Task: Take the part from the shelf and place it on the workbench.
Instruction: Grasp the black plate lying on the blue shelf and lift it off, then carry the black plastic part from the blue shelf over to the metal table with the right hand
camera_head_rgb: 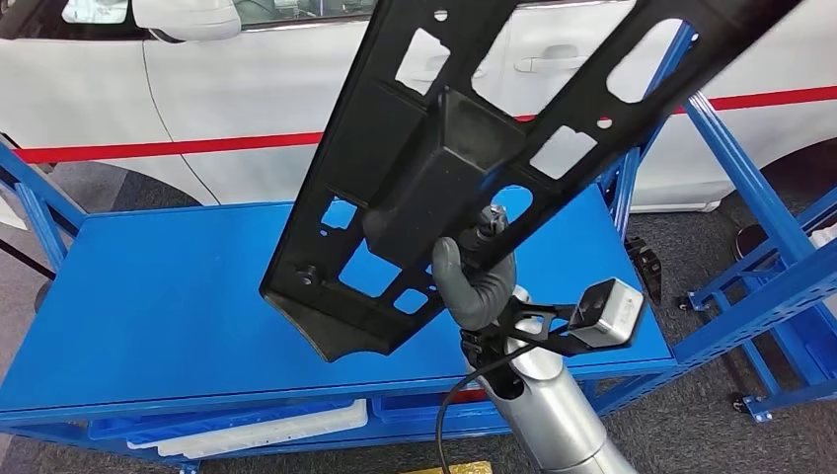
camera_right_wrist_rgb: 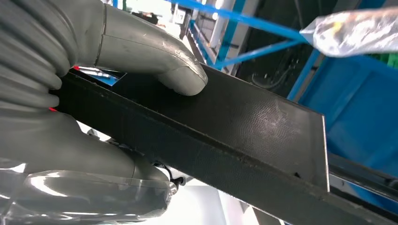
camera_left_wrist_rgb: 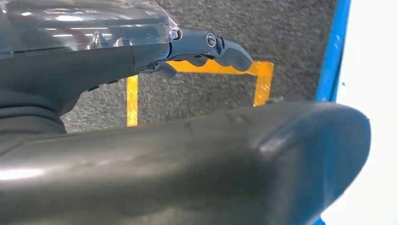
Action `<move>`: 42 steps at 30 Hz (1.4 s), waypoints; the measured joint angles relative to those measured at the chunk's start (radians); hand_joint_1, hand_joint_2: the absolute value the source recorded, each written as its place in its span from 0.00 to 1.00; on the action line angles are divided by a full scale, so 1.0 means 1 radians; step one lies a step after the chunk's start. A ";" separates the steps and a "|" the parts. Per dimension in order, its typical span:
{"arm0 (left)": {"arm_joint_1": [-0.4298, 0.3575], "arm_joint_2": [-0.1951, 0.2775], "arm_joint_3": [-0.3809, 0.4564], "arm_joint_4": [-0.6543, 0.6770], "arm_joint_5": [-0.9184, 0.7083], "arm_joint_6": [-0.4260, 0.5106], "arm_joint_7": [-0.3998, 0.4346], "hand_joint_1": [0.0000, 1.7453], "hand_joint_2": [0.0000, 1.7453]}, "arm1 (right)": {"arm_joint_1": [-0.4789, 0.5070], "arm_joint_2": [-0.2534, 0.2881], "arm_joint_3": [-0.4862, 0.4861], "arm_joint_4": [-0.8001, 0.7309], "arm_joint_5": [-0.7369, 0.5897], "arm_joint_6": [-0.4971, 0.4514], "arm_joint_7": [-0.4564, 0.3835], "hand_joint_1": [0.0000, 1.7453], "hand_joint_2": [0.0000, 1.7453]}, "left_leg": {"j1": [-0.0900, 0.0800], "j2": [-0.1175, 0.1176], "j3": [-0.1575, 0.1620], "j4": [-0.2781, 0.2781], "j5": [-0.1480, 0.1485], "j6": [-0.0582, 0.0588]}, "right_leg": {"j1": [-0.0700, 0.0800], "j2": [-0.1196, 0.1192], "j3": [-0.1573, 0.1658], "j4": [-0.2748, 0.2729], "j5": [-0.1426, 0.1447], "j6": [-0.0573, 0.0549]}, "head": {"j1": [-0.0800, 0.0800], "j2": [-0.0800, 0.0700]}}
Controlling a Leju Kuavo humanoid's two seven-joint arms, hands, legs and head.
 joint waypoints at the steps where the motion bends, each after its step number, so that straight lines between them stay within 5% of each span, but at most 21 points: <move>1: 0.001 0.000 0.000 0.000 0.001 0.000 0.000 0.00 0.00 | 0.009 -0.005 -0.004 -0.024 -0.012 0.022 -0.003 1.00 1.00 | 0.003 0.000 0.003 -0.007 0.002 0.004 | 0.000 -0.001 0.000 -0.001 -0.001 0.006 | 0.000 0.000; 3: 0.002 -0.001 0.001 0.000 0.005 0.001 0.005 0.00 0.00 | 0.024 -0.018 -0.008 -0.068 -0.035 0.082 -0.016 1.00 1.00 | 0.008 0.001 0.011 -0.024 0.014 0.013 | 0.000 -0.002 -0.006 0.022 -0.024 0.017 | 0.000 0.000; 6: 0.003 -0.004 0.003 0.001 0.011 0.014 0.033 0.00 0.00 | 0.060 -0.042 -0.010 -0.132 -0.044 0.173 -0.033 1.00 1.00 | 0.009 0.003 0.011 -0.029 0.023 0.020 | -0.004 -0.002 -0.074 0.182 -0.120 0.028 | 0.000 0.000; 8: 0.006 -0.006 0.006 0.002 0.010 0.028 0.058 0.00 0.00 | 0.090 -0.058 -0.010 -0.166 -0.040 0.205 -0.034 1.00 1.00 | 0.009 0.003 0.004 -0.024 0.023 0.020 | -0.008 -0.002 -0.109 0.261 -0.143 0.034 | 0.000 0.000; 9: 0.007 -0.007 0.006 0.002 0.009 0.033 0.070 0.00 0.00 | 0.100 -0.065 -0.011 -0.179 -0.041 0.215 -0.035 1.00 1.00 | 0.009 0.003 0.000 -0.019 0.023 0.020 | -0.011 -0.003 -0.102 0.249 -0.127 0.036 | 0.000 0.000; 13: 0.007 -0.011 0.007 0.003 0.008 0.041 0.099 0.00 0.00 | 0.109 -0.085 -0.017 -0.216 -0.049 0.223 -0.025 1.00 1.00 | 0.007 0.001 -0.020 0.010 0.018 0.006 | -0.018 -0.001 0.009 0.037 -0.034 0.032 | 0.000 0.000; 17: 0.009 -0.010 0.007 0.003 0.001 0.042 0.103 0.00 0.00 | 0.126 -0.098 -0.024 -0.230 -0.035 0.197 -0.026 1.00 1.00 | 0.009 -0.002 -0.031 0.018 0.020 -0.018 | -0.013 0.001 0.004 0.019 -0.012 0.003 | 0.000 0.000; 19: 0.009 -0.010 0.007 0.003 -0.002 0.042 0.102 0.00 0.00 | 0.140 -0.105 -0.025 -0.233 -0.017 0.185 -0.032 1.00 1.00 | 0.011 -0.001 -0.050 0.066 -0.029 -0.027 | -0.016 -0.004 -0.007 0.013 0.002 -0.011 | 0.000 0.000; 22: 0.009 -0.010 0.007 0.003 -0.006 0.046 0.100 0.00 0.00 | 0.186 -0.109 -0.034 -0.240 0.019 0.196 -0.033 1.00 1.00 | 0.013 0.000 -0.099 0.241 -0.153 -0.036 | -0.012 -0.010 -0.032 0.013 0.022 -0.018 | 0.000 0.000; 24: 0.010 -0.010 0.007 0.003 -0.009 0.047 0.096 0.00 0.00 | 0.226 -0.109 -0.043 -0.245 0.040 0.224 -0.033 1.00 1.00 | 0.013 0.000 -0.081 0.272 -0.170 -0.035 | -0.008 -0.012 -0.051 0.014 0.037 -0.018 | 0.000 0.000; 27: 0.010 -0.010 0.007 0.003 -0.010 0.048 0.091 0.00 0.00 | 0.285 -0.101 -0.077 -0.265 0.072 0.304 -0.034 1.00 1.00 | 0.007 0.000 0.063 0.074 -0.113 -0.016 | -0.003 -0.012 -0.070 0.013 0.059 -0.013 | 0.000 0.000; 29: 0.010 -0.009 0.007 0.003 -0.013 0.049 0.089 0.00 0.00 | 0.310 -0.087 -0.108 -0.278 0.090 0.355 -0.035 1.00 1.00 | -0.002 0.001 0.119 -0.017 -0.093 -0.001 | -0.004 -0.013 -0.073 0.011 0.073 -0.004 | 0.000 0.000; 32: 0.011 -0.009 0.007 0.003 -0.019 0.051 0.089 0.00 0.00 | 0.326 -0.072 -0.140 -0.285 0.101 0.381 -0.038 1.00 1.00 | -0.007 0.004 0.110 -0.031 -0.066 0.014 | -0.007 -0.012 -0.075 0.000 0.093 0.015 | 0.000 0.000; 33: 0.011 -0.009 0.007 0.003 -0.020 0.052 0.089 0.00 0.00 | 0.329 -0.070 -0.148 -0.288 0.102 0.384 -0.038 1.00 1.00 | -0.004 0.007 0.103 -0.037 -0.051 0.021 | -0.006 -0.011 -0.081 0.007 0.079 0.020 | 0.000 0.000; 35: 0.010 -0.010 0.007 0.003 -0.020 0.052 0.090 0.00 0.00 | 0.334 -0.067 -0.162 -0.292 0.103 0.386 -0.039 1.00 1.00 | 0.002 0.012 0.080 -0.047 -0.020 0.032 | -0.006 -0.009 -0.106 0.075 -0.004 0.027 | 0.000 0.000; 37: 0.011 -0.010 0.007 0.003 -0.021 0.052 0.093 0.00 0.00 | 0.334 -0.067 -0.169 -0.292 0.100 0.382 -0.039 1.00 1.00 | 0.001 0.013 0.050 -0.046 0.003 0.035 | -0.008 -0.008 -0.133 0.200 -0.098 0.033 | 0.000 0.000; 38: 0.011 -0.010 0.007 0.003 -0.021 0.053 0.095 0.00 0.00 | 0.329 -0.067 -0.171 -0.290 0.095 0.375 -0.039 1.00 1.00 | 0.000 0.014 0.034 -0.043 0.013 0.034 | -0.009 -0.008 -0.137 0.249 -0.114 0.035 | 0.000 0.000; 40: 0.009 -0.010 0.007 0.003 -0.023 0.055 0.098 0.00 0.00 | 0.306 -0.070 -0.173 -0.281 0.073 0.354 -0.039 1.00 1.00 | 0.001 0.015 0.001 -0.034 0.030 0.030 | -0.012 -0.008 -0.100 0.256 -0.086 0.038 | 0.000 0.000; 42: 0.007 -0.010 0.006 0.003 -0.026 0.057 0.095 0.00 0.00 | 0.272 -0.079 -0.173 -0.269 0.043 0.334 -0.039 1.00 1.00 | 0.001 0.016 -0.028 -0.020 0.043 0.024 | -0.012 -0.008 -0.003 0.137 -0.048 0.035 | 0.000 0.000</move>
